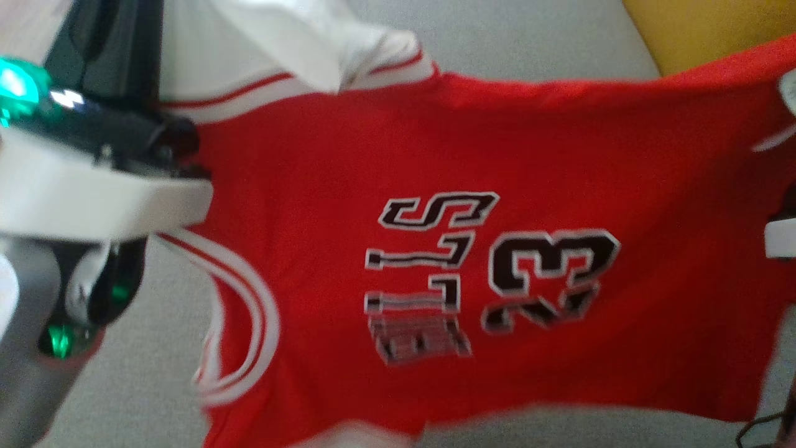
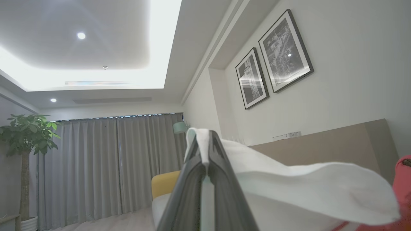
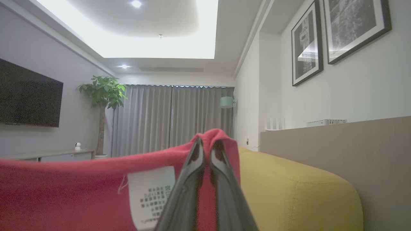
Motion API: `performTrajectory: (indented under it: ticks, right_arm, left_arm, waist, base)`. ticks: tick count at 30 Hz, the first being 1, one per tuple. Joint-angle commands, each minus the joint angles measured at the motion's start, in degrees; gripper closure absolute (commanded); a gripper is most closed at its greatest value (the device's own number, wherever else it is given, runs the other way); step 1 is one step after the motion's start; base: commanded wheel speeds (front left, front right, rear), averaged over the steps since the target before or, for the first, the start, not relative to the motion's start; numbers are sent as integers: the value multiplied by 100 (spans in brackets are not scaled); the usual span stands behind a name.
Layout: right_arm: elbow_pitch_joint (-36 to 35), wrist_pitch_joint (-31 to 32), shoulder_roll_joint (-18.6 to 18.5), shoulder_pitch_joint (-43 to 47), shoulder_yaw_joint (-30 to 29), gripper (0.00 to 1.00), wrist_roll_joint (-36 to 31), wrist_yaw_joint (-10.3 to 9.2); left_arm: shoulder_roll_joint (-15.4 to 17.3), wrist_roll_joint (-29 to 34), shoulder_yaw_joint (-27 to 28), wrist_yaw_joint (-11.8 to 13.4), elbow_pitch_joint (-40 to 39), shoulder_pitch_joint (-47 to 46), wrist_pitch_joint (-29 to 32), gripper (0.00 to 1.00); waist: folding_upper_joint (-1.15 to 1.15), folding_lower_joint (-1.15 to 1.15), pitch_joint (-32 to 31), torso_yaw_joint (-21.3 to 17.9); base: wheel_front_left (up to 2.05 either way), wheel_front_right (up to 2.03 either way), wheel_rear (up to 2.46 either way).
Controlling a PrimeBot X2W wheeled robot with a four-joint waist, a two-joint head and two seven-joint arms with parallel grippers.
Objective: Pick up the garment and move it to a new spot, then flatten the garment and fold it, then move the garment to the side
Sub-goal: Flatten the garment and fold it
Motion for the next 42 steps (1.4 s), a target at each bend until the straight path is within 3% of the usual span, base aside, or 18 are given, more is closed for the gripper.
performTrajectory:
  ticks: [1, 9, 14, 20, 26, 36, 42]
  right_arm:
    - [-169, 70, -32, -247, 121, 100, -36, 37]
    - [791, 125, -34, -831, 351, 100, -147, 37]
    - [2250, -142, -56, -2330, 632, 100, -466, 37]
    - [4137, -820, -104, -4285, 866, 100, -1196, 37]
    - [5688, -1371, -28, -5511, 875, 100, -1980, 37]
    - [7126, -2125, 110, -5673, 373, 100, -2589, 37]
    - [7570, -2617, 132, -5379, 425, 100, -2383, 37]
  left_arm:
    - [182, 36, 242, -43, 9, -340, 70, 100]
    - [-128, 140, -128, -427, 1387, -1212, 152, 100]
    - [-321, 396, -86, -652, 2680, -2183, -183, 100]
    - [-632, 819, -178, -919, 4301, -3405, -804, 100]
    - [-864, 1214, -354, -1101, 5445, -4176, -1562, 100]
    - [-1694, 777, -422, -1447, 6584, -3852, -2455, 100]
    - [-1867, 505, -304, -1607, 6754, -3290, -2779, 100]
  waist:
    - [0, 1, 93, 17]
    - [0, 1, 927, 14]
    - [0, 1, 1618, -48]
    - [0, 1, 2003, 18]
    - [0, 1, 2428, 171]
    - [0, 1, 3469, 453]
    - [0, 1, 3592, 491]
  base:
    - [0, 0, 0]
    - [0, 0, 0]
    - [0, 0, 0]
    - [0, 0, 0]
    - [0, 0, 0]
    - [0, 0, 0]
    - [0, 0, 0]
